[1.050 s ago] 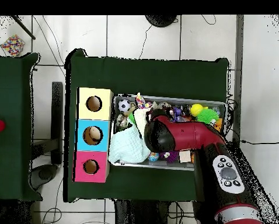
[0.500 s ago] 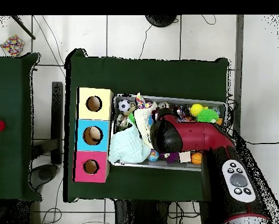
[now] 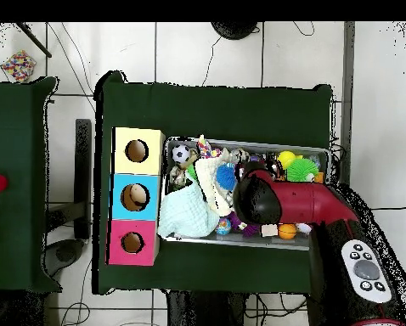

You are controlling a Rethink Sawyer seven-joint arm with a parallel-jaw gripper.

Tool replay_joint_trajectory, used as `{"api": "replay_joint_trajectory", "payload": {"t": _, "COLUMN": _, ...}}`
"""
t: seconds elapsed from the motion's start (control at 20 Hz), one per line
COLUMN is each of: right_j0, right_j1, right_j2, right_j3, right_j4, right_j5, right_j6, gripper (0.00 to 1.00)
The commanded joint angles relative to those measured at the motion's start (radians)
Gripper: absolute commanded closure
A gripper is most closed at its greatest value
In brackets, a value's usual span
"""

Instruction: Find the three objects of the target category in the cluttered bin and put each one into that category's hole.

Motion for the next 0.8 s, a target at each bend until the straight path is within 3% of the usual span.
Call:
{"api": "replay_joint_trajectory", "payload": {"t": 0.05, "right_j0": -0.038, "right_j1": 0.097, "right_j2": 0.052, "right_j3": 0.038, "right_j4": -0.078, "right_j5": 0.120, "right_j6": -0.087, "gripper": 0.00}}
{"api": "replay_joint_trajectory", "payload": {"t": 0.8, "right_j0": -0.061, "right_j1": 0.171, "right_j2": 0.072, "right_j3": 0.061, "right_j4": -0.017, "right_j5": 0.149, "right_j6": -0.032, "gripper": 0.00}}
